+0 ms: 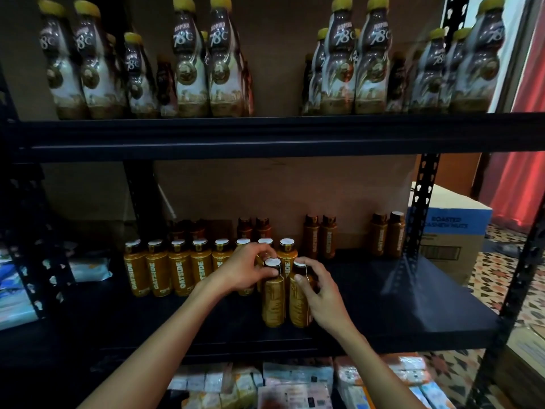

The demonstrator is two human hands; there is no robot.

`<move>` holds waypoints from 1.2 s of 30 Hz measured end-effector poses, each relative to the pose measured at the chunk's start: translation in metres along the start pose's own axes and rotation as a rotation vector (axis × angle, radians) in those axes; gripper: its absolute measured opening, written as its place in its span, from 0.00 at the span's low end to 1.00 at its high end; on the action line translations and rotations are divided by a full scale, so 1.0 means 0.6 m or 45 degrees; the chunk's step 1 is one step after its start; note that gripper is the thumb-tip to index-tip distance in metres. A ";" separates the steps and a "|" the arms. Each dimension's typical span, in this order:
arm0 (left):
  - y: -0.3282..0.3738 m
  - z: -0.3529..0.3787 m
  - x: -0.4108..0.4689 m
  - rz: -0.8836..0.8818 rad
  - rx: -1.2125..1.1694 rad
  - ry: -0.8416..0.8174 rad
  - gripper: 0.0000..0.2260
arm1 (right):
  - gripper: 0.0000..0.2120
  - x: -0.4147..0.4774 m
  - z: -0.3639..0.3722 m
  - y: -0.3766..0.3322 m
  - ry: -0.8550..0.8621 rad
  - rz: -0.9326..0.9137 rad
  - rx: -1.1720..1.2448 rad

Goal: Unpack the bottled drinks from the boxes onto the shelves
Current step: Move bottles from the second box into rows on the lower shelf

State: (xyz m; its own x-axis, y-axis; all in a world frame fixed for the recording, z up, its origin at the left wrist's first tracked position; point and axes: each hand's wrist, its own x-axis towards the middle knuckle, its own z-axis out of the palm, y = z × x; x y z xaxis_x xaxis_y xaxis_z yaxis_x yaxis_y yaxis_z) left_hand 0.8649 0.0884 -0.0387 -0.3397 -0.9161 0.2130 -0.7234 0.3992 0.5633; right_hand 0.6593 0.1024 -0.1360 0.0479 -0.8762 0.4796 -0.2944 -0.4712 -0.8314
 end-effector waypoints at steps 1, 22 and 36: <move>0.001 0.002 0.001 -0.016 0.041 0.013 0.17 | 0.14 0.000 0.000 0.001 0.001 0.000 0.001; 0.033 -0.004 0.015 -0.093 0.256 -0.089 0.22 | 0.15 -0.001 0.000 -0.002 -0.001 0.005 0.004; 0.049 0.005 0.040 -0.215 0.327 -0.287 0.26 | 0.14 0.018 -0.025 -0.027 -0.092 0.059 0.093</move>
State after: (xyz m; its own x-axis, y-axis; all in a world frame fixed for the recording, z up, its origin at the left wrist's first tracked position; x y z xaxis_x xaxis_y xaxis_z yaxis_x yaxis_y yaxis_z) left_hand 0.8337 0.0783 -0.0193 -0.3060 -0.9500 -0.0630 -0.8978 0.2659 0.3511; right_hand 0.6502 0.1021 -0.1135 0.1052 -0.9009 0.4212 -0.2279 -0.4341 -0.8716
